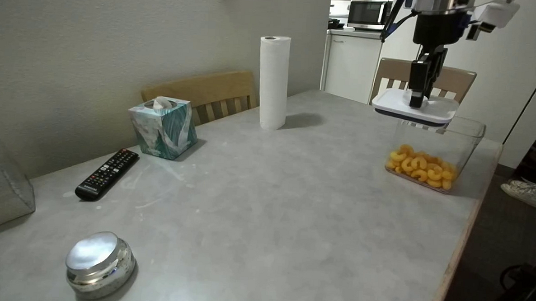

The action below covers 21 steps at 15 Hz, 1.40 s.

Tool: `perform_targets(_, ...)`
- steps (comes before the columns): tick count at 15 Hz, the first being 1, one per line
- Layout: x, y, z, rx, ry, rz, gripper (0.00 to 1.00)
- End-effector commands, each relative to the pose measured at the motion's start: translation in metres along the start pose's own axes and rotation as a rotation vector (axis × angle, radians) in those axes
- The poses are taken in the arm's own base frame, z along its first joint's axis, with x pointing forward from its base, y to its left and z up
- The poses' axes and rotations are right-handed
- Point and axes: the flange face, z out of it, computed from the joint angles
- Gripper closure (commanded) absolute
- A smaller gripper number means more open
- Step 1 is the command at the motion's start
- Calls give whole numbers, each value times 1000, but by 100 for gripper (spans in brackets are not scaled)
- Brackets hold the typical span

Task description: Cover the container with the white lid and then press the button atop the lid

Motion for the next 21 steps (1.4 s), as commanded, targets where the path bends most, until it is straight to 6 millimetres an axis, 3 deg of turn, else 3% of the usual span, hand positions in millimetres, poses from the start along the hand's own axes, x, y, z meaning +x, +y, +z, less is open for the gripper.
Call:
perform_targets(1,-22,15,-10,-16,5,43,72)
perform_targets(6,-35,26,-20,-13,31,92,72)
perform_targets(10,-54,23,-23,12,35,147,72)
perform_targets(17,-108,21,-4,63,8,291,72)
perform_targets(21,-120,27,8,114,28,284,72)
